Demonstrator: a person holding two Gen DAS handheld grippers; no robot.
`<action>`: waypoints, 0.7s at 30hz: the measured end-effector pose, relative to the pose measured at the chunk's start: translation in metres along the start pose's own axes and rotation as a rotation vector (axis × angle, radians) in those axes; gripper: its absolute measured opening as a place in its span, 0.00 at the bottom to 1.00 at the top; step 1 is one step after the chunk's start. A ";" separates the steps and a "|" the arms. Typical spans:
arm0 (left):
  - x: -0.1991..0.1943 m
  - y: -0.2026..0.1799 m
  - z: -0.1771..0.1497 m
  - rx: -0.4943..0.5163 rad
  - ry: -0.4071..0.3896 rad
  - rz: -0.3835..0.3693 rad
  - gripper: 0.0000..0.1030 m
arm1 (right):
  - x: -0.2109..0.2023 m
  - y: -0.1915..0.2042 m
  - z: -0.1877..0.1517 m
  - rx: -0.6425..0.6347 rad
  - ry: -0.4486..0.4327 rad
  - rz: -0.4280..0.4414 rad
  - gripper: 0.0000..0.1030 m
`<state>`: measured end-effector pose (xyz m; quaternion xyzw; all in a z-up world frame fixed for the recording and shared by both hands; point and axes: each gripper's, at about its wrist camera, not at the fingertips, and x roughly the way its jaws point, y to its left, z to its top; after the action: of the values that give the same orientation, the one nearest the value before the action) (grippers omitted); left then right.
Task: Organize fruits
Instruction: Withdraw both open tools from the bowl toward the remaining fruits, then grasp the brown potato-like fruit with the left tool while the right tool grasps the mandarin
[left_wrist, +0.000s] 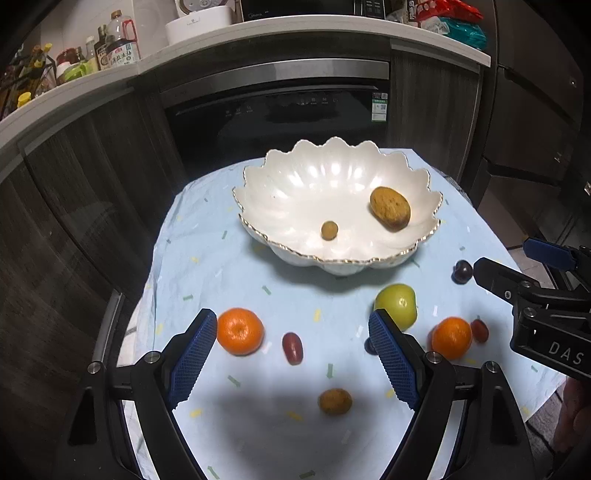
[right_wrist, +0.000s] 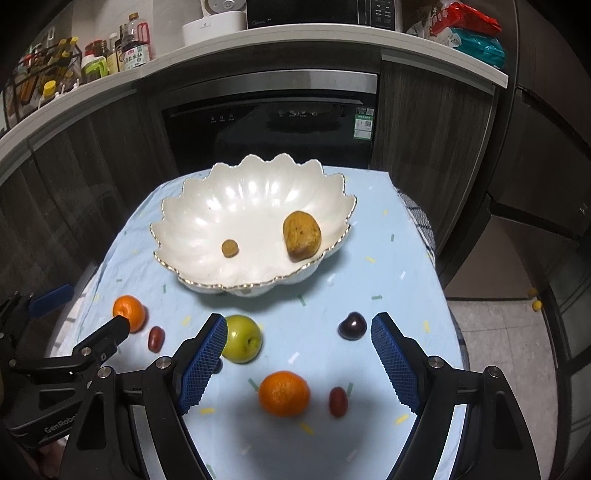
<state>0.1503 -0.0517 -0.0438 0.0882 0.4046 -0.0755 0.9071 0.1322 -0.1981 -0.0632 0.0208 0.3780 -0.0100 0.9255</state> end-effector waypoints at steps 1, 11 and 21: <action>0.001 0.000 -0.002 0.003 0.000 0.001 0.83 | 0.001 0.001 -0.003 -0.003 0.001 0.000 0.79; 0.010 -0.005 -0.029 -0.003 0.039 -0.011 0.86 | 0.016 0.002 -0.027 -0.018 0.032 0.000 0.79; 0.019 -0.009 -0.044 0.010 0.054 -0.012 0.86 | 0.031 0.003 -0.044 -0.031 0.054 0.001 0.79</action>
<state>0.1286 -0.0520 -0.0877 0.0924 0.4289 -0.0806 0.8950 0.1237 -0.1931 -0.1158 0.0070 0.4030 -0.0029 0.9152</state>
